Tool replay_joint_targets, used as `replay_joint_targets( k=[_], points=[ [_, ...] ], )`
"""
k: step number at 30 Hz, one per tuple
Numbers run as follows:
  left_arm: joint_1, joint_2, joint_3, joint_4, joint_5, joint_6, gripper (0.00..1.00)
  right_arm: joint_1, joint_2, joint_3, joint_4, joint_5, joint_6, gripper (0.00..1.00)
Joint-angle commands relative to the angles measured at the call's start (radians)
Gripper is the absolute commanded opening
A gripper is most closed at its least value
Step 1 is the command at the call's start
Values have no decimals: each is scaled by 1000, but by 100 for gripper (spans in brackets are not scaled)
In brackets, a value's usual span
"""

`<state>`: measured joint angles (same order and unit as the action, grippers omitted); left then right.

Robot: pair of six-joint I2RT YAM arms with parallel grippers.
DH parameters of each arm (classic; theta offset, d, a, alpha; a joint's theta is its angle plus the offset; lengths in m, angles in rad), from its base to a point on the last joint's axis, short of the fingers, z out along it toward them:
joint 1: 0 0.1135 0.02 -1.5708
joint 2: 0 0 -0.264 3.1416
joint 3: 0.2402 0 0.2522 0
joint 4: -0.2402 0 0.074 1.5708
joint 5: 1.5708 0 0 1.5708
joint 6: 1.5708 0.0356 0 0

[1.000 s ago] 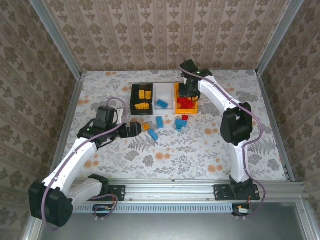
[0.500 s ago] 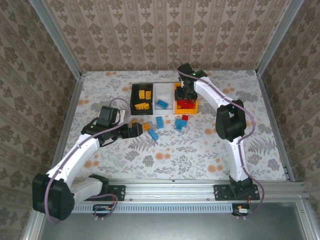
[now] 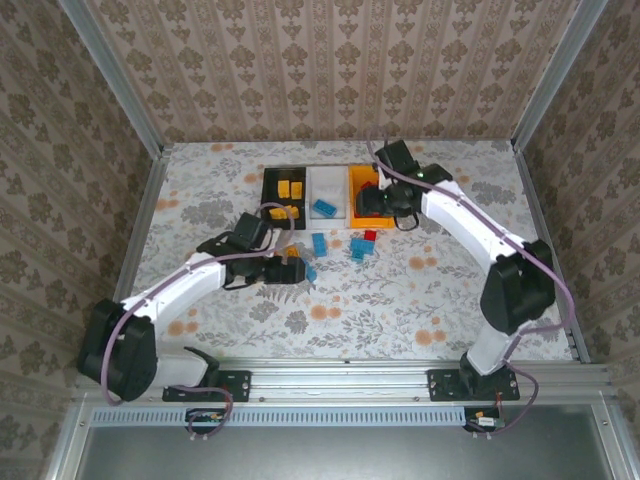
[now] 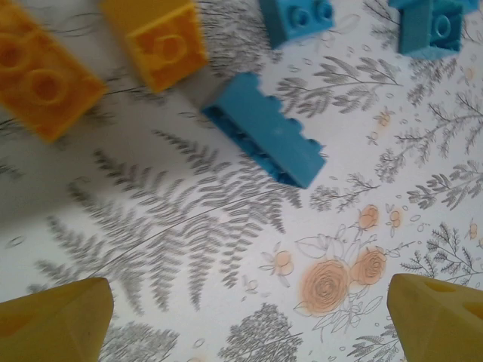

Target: Sort the legos into containers by color

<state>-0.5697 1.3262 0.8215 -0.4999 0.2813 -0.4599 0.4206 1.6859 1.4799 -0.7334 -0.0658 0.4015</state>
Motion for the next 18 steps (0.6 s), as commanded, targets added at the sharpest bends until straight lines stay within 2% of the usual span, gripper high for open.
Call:
replay_joint_targets(
  k=[1,5,10,18],
  points=[
    [-73,49,55,74,-32,-86,94,6,-55,-138,35,-48,54,65],
    [-115,115,56,109,-99,-208,94,11,-134,-247,58,-53,79,65],
    [-116,177,47,200,-82,-323,94,15,-172,-318,97,-78,103,65],
    [-131,287,135,169,-81,-309,90,20,-165,-384,149,-98,115,65]
  ],
)
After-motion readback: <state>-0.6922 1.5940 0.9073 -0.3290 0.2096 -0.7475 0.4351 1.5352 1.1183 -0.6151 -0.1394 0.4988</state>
